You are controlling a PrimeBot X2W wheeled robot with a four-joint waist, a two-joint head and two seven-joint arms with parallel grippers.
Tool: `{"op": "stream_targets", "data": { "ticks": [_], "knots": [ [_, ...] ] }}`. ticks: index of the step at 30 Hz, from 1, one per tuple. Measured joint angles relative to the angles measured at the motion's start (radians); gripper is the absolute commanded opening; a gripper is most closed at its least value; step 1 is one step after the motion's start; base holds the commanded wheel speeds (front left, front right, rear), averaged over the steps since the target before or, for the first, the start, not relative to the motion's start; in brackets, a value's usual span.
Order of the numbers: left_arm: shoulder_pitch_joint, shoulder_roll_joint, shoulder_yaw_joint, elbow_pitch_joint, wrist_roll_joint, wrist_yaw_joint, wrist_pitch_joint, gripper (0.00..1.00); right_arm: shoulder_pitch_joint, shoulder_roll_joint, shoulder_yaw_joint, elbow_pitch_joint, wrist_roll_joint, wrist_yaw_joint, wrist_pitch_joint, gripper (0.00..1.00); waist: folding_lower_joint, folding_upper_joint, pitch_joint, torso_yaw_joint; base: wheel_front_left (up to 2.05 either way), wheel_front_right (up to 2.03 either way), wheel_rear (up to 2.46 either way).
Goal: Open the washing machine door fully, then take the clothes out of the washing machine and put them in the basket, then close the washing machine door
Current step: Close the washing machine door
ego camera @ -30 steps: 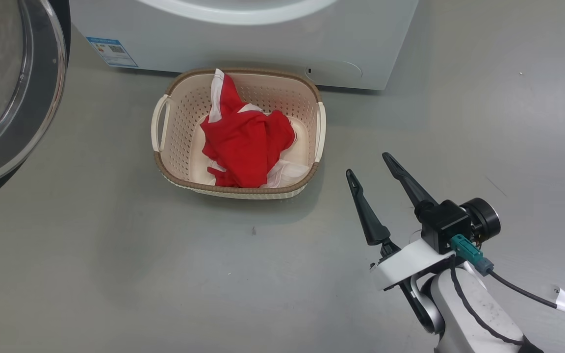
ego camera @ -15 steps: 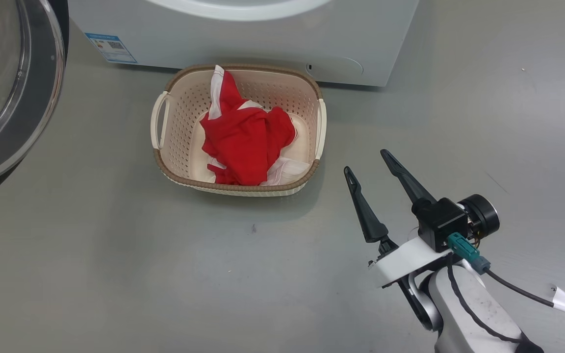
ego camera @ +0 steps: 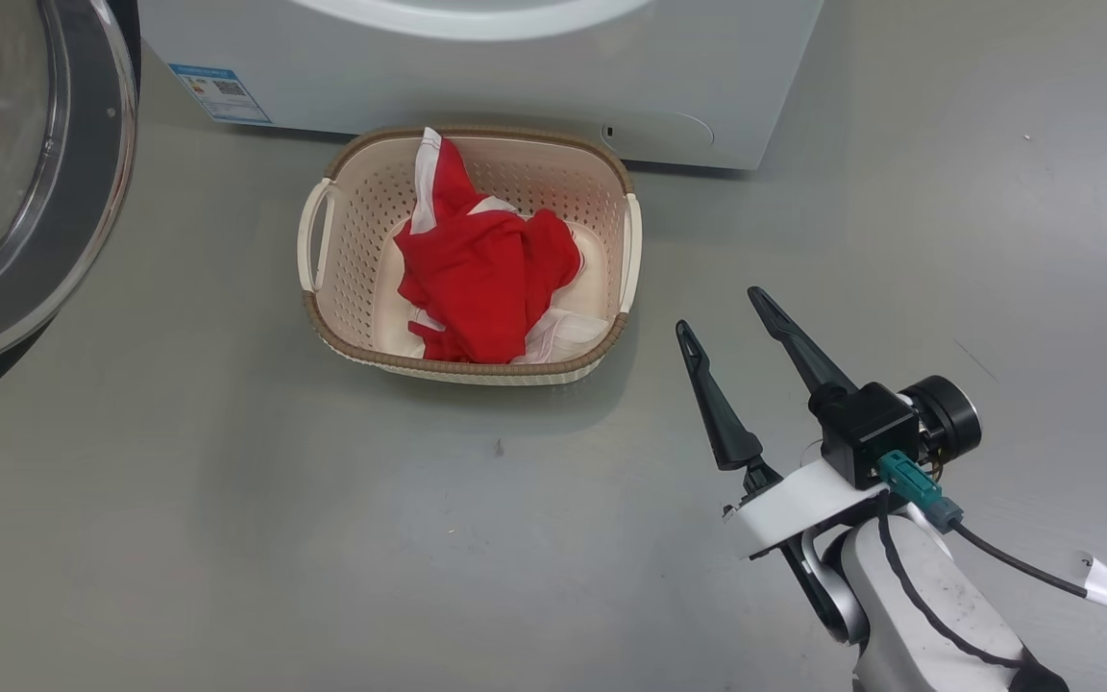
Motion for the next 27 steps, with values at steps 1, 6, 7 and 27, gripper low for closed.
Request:
{"op": "stream_targets", "data": {
  "ticks": [1, 6, 7, 27],
  "knots": [
    [-0.002, 0.0, -0.002, 0.002, -0.002, 0.0, 0.011, 0.0, 0.0, 0.0, 0.0, 0.0, 0.0, 0.0, 0.0, 1.0, 0.0, 0.0, -0.001, 0.0, 0.0, 0.0, 0.0],
    [-0.006, -0.001, -0.007, 0.018, -0.012, -0.026, 0.053, 0.0, 0.0, 0.0, -0.002, 0.004, 0.0, 0.0, 0.0, 1.0, 0.0, 0.0, -0.005, 0.005, 0.0, 0.0, 0.0],
    [-0.008, -0.004, -0.006, 0.021, -0.017, -0.032, 0.059, 0.0, 0.0, 0.0, -0.003, 0.004, 0.0, 0.0, 0.0, 1.0, 0.0, 0.0, -0.006, 0.006, 0.0, 0.0, 0.0],
    [-0.04, -0.104, -0.061, 0.055, -0.064, -0.156, 0.239, 0.0, -0.001, 0.0, -0.017, 0.018, 0.0, 0.0, 0.0, 1.0, 0.0, 0.0, -0.033, 0.047, 0.0, 0.0, 0.0]
  ]
}}
